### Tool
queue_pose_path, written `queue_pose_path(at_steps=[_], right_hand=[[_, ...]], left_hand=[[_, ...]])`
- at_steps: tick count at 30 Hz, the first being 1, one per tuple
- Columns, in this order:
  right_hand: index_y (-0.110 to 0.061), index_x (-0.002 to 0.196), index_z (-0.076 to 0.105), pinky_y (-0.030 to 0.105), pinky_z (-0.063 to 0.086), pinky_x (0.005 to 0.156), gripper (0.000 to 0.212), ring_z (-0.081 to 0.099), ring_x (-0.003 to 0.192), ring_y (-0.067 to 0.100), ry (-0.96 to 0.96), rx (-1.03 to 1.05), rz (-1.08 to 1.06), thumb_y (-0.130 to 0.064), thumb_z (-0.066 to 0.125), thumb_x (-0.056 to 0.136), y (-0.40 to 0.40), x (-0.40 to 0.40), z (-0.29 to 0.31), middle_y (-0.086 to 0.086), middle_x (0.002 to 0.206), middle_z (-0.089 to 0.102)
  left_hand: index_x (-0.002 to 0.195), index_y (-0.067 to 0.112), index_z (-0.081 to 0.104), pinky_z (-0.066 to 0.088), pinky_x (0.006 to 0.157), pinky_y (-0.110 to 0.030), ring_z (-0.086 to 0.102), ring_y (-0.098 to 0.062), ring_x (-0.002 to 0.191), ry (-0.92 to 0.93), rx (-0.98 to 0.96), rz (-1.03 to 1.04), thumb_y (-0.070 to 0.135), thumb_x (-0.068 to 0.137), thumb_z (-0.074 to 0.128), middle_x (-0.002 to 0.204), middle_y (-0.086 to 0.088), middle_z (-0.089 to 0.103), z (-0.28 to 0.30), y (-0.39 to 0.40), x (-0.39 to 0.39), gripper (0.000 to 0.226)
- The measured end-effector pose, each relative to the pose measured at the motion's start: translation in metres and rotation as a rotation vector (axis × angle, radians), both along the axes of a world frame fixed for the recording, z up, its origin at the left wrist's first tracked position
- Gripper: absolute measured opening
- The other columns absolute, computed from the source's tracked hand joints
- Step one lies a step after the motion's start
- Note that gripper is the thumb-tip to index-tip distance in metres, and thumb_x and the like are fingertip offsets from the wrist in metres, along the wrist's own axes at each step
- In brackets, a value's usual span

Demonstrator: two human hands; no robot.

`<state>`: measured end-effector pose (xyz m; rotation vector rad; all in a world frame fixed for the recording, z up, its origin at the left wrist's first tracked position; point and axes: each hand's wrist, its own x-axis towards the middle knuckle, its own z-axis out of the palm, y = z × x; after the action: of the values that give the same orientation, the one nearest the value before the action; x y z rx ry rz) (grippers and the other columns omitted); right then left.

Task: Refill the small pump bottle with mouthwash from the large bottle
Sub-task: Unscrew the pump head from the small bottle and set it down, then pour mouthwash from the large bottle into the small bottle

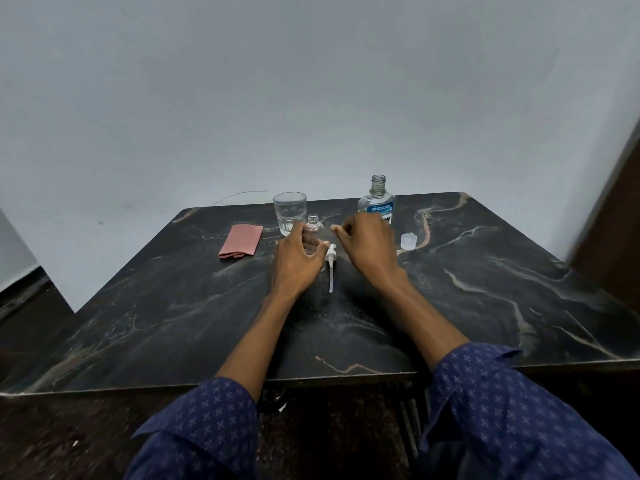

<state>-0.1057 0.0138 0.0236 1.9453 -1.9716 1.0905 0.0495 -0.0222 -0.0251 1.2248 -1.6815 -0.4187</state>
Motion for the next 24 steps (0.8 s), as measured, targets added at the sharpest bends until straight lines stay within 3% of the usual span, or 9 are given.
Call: queue_pose_path(at_steps=[4,6,9,13,16,19,22,24], right_hand=[[-0.018,0.076,0.070,0.029,0.048,0.056,0.041,0.063,0.060,0.014,-0.128,-0.341,0.015,-0.046,0.060,0.104,0.005,-0.009,0.023,-0.003,0.068,0.068],[-0.020,0.084,0.065,0.026,0.042,0.055,0.034,0.058,0.064,0.008,-0.218,-0.458,0.001,-0.044,0.058,0.106,0.003,-0.019,0.032,-0.007,0.078,0.066],[-0.022,0.104,0.057,0.025,0.048,0.061,0.025,0.058,0.077,0.009,-0.335,-0.503,-0.039,-0.047,0.056,0.105,-0.003,-0.041,0.027,-0.006,0.098,0.060],[-0.021,0.127,0.048,0.036,0.054,0.081,0.056,0.055,0.103,0.014,-0.477,-0.364,-0.055,-0.065,0.060,0.095,-0.010,-0.065,0.003,-0.001,0.116,0.052],[-0.018,0.136,0.043,0.031,0.046,0.096,0.084,0.048,0.118,0.015,-0.471,-0.269,-0.024,-0.077,0.068,0.081,-0.017,-0.070,-0.005,0.001,0.127,0.047],[-0.019,0.143,0.038,0.035,0.043,0.109,0.104,0.044,0.133,0.020,-0.499,-0.076,-0.011,-0.078,0.080,0.068,-0.023,-0.072,-0.010,0.004,0.141,0.047],[-0.014,0.140,0.048,0.041,0.054,0.106,0.094,0.061,0.124,0.023,-0.550,0.098,0.077,-0.058,0.092,0.070,-0.027,-0.079,-0.017,0.006,0.137,0.063],[-0.010,0.134,0.057,0.034,0.057,0.094,0.078,0.070,0.113,0.023,-0.554,0.149,0.132,-0.039,0.096,0.073,-0.030,-0.084,-0.021,0.006,0.127,0.072]], left_hand=[[0.115,0.025,0.062,0.064,0.081,-0.042,0.070,-0.002,0.083,0.008,0.002,-0.018,0.038,0.090,0.079,0.091,0.014,0.073,-0.002,-0.001,-0.001,0.033],[0.112,0.026,0.061,0.064,0.080,-0.041,0.070,-0.001,0.083,0.004,0.003,-0.017,0.040,0.089,0.079,0.091,0.014,0.073,-0.002,-0.001,-0.001,0.033],[0.110,0.028,0.059,0.064,0.079,-0.040,0.069,0.000,0.082,-0.003,0.005,-0.021,0.042,0.089,0.079,0.091,0.014,0.072,-0.002,-0.003,-0.001,0.032],[0.112,0.029,0.058,0.064,0.078,-0.038,0.068,0.002,0.082,-0.010,0.002,-0.014,0.043,0.090,0.078,0.092,0.015,0.072,-0.004,-0.004,0.000,0.033],[0.117,0.027,0.057,0.064,0.079,-0.037,0.068,0.000,0.084,-0.012,0.004,-0.016,0.043,0.092,0.076,0.094,0.014,0.071,-0.006,-0.004,-0.001,0.035],[0.117,0.026,0.056,0.063,0.079,-0.036,0.068,-0.001,0.085,-0.018,0.004,-0.014,0.043,0.093,0.074,0.096,0.014,0.070,-0.006,-0.004,-0.001,0.034],[0.127,0.022,0.056,0.063,0.080,-0.034,0.066,0.003,0.086,-0.035,0.003,-0.004,0.040,0.096,0.073,0.099,0.016,0.069,-0.007,-0.005,-0.001,0.040],[0.139,0.021,0.054,0.061,0.079,-0.029,0.065,0.004,0.087,-0.030,0.000,-0.013,0.038,0.096,0.073,0.099,0.019,0.067,-0.007,-0.005,-0.002,0.050]])
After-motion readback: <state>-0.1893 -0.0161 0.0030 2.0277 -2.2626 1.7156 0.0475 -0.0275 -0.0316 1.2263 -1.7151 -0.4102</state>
